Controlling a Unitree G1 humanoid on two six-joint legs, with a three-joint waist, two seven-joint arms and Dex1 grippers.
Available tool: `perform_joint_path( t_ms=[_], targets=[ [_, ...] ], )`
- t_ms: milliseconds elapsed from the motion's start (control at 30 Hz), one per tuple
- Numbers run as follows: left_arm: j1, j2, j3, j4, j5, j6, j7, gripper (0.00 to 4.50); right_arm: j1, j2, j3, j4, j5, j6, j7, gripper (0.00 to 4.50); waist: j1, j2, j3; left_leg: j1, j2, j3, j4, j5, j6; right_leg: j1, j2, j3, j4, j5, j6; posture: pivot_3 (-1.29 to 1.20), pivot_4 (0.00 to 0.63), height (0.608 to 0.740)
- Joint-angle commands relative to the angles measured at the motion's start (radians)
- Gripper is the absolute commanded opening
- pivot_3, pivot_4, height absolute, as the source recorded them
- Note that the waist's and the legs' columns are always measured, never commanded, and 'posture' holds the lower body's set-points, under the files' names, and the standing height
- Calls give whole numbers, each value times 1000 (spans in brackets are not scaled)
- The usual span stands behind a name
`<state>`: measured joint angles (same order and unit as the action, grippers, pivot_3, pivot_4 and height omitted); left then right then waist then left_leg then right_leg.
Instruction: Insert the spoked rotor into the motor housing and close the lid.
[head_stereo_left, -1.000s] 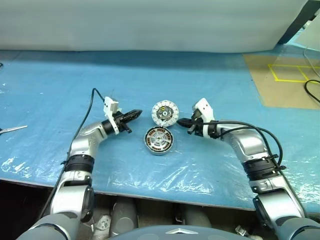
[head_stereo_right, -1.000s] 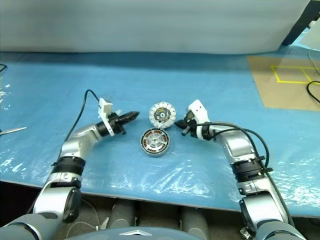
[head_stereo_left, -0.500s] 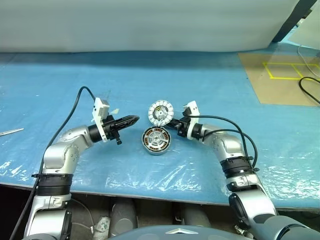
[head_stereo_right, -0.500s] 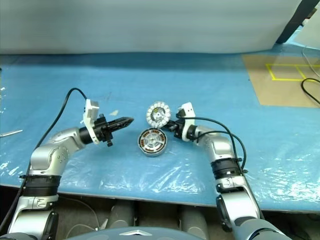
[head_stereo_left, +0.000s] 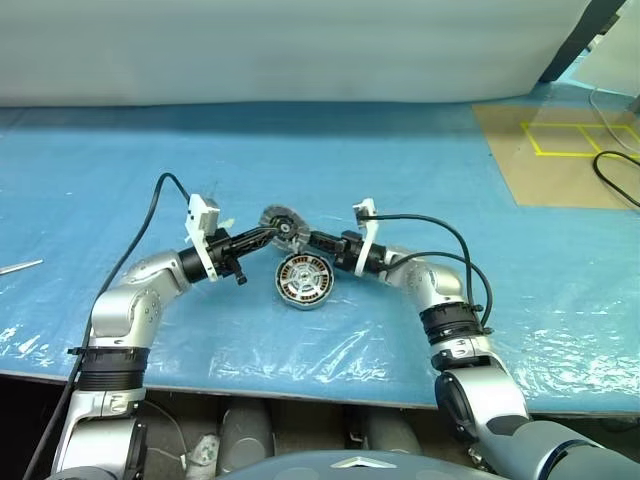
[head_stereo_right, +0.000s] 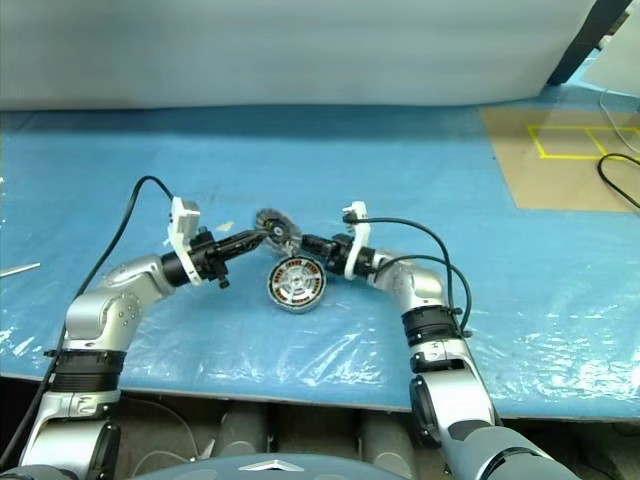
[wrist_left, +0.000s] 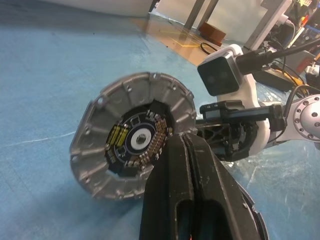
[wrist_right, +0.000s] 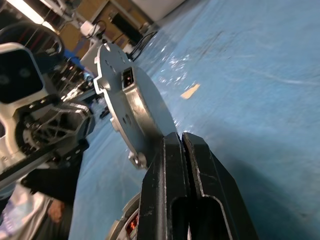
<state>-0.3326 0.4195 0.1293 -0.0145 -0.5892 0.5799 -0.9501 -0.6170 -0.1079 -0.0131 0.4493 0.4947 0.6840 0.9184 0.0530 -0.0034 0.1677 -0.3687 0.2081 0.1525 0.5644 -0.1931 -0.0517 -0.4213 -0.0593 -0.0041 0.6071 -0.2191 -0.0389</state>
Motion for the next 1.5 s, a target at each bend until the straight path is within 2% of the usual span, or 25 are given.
perform_joint_path(
  t_ms=[33, 233, 367, 600, 700, 833, 933, 1100, 1200, 1333, 1500],
  targets=[
    [-18, 10, 64, -29, -65, 14, 19, 19, -6, -17, 30, -67, 23, 28, 57, 0, 1, 0, 0, 0, 0, 0, 0, 0, 0, 0, 0, 0, 0, 0, 0, 0, 150, 740],
    [-28, 32, 105, -14, -75, 1, 53, 19, -19, -37, 77, 27, -127, -134, -24, 0, -2, 0, 0, 0, 0, 0, 0, 0, -1, 0, 0, 0, 1, 0, 0, 0, 150, 740],
    [-91, 3, 176, 76, -55, -77, 154, 19, -25, -46, 50, 36, -134, -167, -44, 0, -4, 0, 0, 0, 0, 0, 2, 0, -1, 0, 0, 0, 1, 0, 0, 0, 150, 740],
    [-167, -29, 106, 293, 129, -235, 282, 19, 26, -145, 97, -132, -124, -104, 43, 0, 0, 0, 0, -1, -1, 0, 2, 1, 2, 1, -1, 1, 1, 0, 0, 0, 150, 740],
    [-189, -34, -7, 403, 236, -279, 250, 19, 36, -193, 80, -255, -72, -25, 64, 0, 1, 0, 0, -1, 0, -1, 2, 1, 2, 1, 0, 0, 1, 1, 1, 0, 150, 740],
    [-242, -68, -57, 544, 299, -359, 242, 19, 18, -226, 15, -409, 62, 126, 66, 0, 0, 0, 0, 0, -1, -1, 2, 2, 2, 1, 0, 0, 1, 0, 1, 0, 150, 740],
    [-293, -94, -75, 675, 325, -430, 207, 19, -28, -232, -79, -519, 218, 269, 37, 0, 4, -1, 0, 0, 0, -2, 2, 2, 3, 1, 0, 0, 2, 0, 1, 0, 150, 740],
    [-370, -161, 10, 828, 225, -474, 77, 19, -84, -229, -179, -595, 384, 392, -46, 0, 18, -1, 0, 1, -1, -1, 3, 1, 2, 1, 0, 2, 1, 0, 1, 0, 150, 740],
    [-404, -190, 72, 860, 134, -408, -24, 19, -87, -233, -196, -602, 421, 404, -79, 0, 26, -1, 0, 0, -1, -1, 2, 1, 2, 1, 0, 1, 1, 0, 0, 0, 150, 740],
    [-423, -206, 81, 883, 91, -298, -134, 19, -79, -242, -194, -602, 437, 400, -109, 0, 31, -1, 0, 0, -1, -1, 2, 0, 0, 1, 0, 1, 1, 0, 0, 0, 150, 740],
    [-419, -205, 23, 853, 90, -146, -268, 19, -68, -247, -188, -603, 449, 390, -130, 0, 36, -1, 0, 0, -2, -1, 1, 0, -1, 1, -1, 1, 1, 0, 0, 0, 150, 740]
  ],
)
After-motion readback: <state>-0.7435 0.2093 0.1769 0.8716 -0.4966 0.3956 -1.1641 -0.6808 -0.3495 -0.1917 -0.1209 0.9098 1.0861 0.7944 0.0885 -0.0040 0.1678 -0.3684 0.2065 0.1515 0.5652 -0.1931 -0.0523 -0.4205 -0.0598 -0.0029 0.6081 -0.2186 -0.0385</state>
